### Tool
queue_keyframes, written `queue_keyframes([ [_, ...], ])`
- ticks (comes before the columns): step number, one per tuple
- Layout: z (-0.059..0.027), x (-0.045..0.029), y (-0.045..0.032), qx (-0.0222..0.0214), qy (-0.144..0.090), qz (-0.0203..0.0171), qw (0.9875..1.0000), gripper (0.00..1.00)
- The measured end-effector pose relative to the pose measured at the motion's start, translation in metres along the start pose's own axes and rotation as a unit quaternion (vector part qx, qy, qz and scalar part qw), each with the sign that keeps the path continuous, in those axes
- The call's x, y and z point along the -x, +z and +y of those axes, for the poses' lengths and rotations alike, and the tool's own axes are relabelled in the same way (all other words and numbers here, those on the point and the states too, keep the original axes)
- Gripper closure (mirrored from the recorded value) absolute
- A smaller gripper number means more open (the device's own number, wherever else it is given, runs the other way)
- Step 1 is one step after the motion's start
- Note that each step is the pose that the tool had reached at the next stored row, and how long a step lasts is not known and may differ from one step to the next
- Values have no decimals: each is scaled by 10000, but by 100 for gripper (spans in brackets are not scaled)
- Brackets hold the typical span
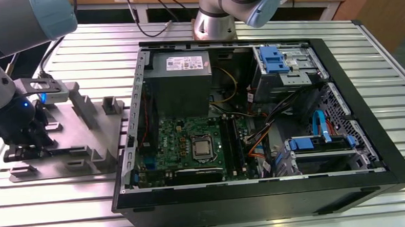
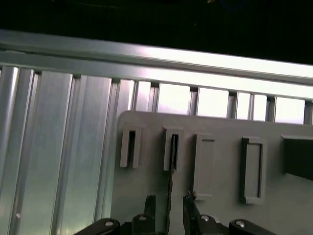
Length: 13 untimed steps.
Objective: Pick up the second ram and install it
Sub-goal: 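Pick up the second ram and move it above second insertion slot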
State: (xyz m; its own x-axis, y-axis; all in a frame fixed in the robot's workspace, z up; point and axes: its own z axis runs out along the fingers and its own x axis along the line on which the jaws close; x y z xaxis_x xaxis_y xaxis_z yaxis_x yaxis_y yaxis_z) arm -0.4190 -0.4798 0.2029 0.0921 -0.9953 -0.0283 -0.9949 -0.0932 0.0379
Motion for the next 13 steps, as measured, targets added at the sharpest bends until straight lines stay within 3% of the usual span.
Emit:
queue_keyframes([
  [6,0,0,2,-1,0,0,10000,66],
  [7,0,0,1,-1,0,0,10000,72],
  [10,0,0,2,0,0,0,10000,72],
  [11,0,0,2,-1,0,0,10000,79],
  [13,0,0,2,-1,0,0,10000,79],
])
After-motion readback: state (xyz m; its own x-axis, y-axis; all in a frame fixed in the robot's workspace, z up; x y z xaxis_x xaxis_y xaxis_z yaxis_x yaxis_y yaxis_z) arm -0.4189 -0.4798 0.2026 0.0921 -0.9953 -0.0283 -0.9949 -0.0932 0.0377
